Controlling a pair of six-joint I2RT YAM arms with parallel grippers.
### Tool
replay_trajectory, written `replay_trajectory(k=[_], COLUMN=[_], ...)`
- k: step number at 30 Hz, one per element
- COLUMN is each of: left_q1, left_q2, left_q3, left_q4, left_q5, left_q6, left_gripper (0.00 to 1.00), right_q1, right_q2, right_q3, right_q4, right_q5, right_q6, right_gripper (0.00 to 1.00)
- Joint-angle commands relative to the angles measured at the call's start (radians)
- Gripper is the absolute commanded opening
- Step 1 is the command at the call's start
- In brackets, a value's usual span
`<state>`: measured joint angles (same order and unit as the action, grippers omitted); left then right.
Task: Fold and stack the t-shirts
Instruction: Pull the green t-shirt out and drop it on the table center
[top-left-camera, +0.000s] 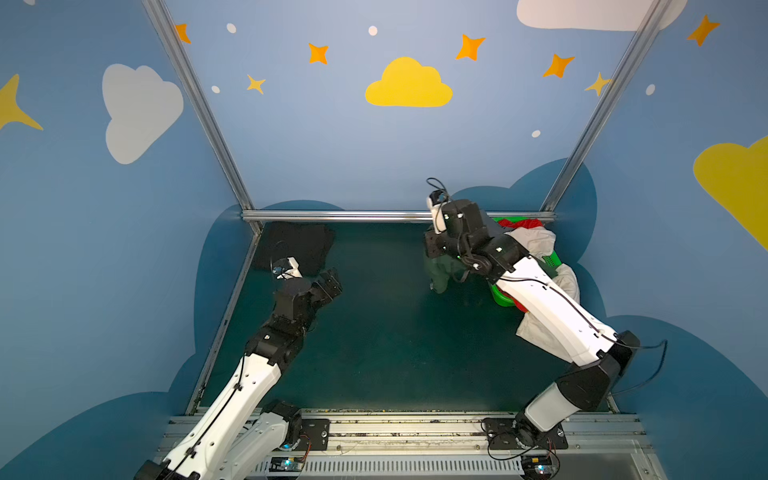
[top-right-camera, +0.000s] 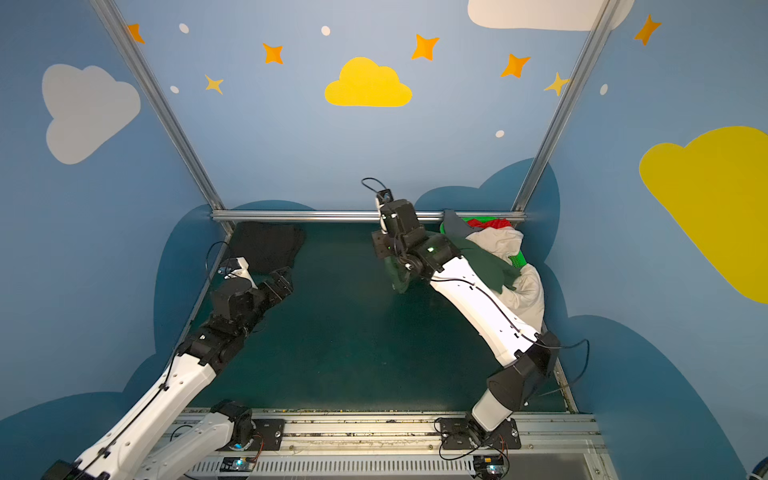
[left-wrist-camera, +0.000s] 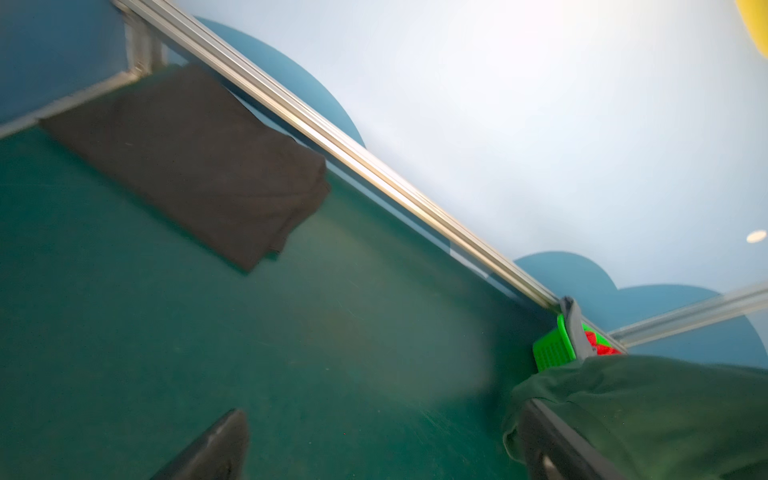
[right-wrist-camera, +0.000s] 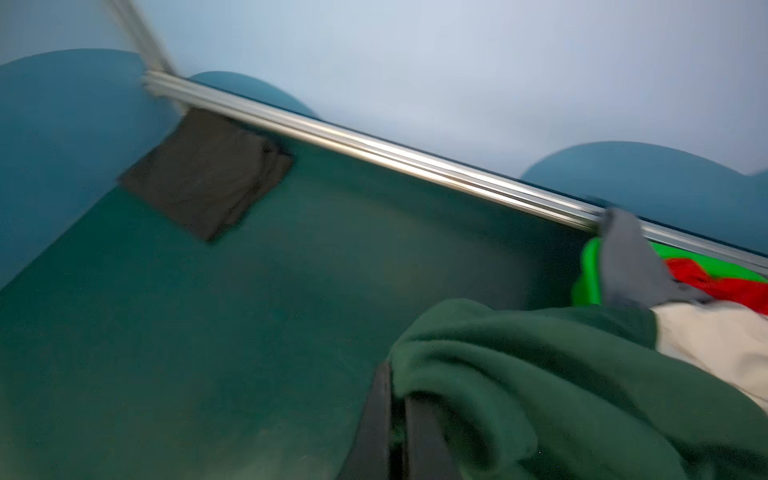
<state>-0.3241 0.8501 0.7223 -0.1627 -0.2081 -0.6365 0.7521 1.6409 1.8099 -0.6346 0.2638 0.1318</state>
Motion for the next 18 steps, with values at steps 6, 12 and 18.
replay_trajectory(k=[6,12,18], left_q1=[-0.002,-0.001,-0.002], left_q2=[-0.181,-0.302,-0.344], left_q3=[-0.053,-0.100,-0.133], left_q4=[-0.158,-0.220,-0.221], left_q5=[-0.199,-0.320,-0.283], left_q6=[-0.020,-0.003,0.001], left_gripper=[1.00,1.00,1.00], right_q1=[0.140,0.118,0.032], right_q2=[0.215,0.375,0.343], right_q3=[0.333,0.495,0.369], right_q4=[-0.026,-0.095,-0.093], right_q5=[-0.203,-0.290,-0.313], right_q6=[0.041,0.091,0.193], right_gripper=[0.00,0.55,0.92])
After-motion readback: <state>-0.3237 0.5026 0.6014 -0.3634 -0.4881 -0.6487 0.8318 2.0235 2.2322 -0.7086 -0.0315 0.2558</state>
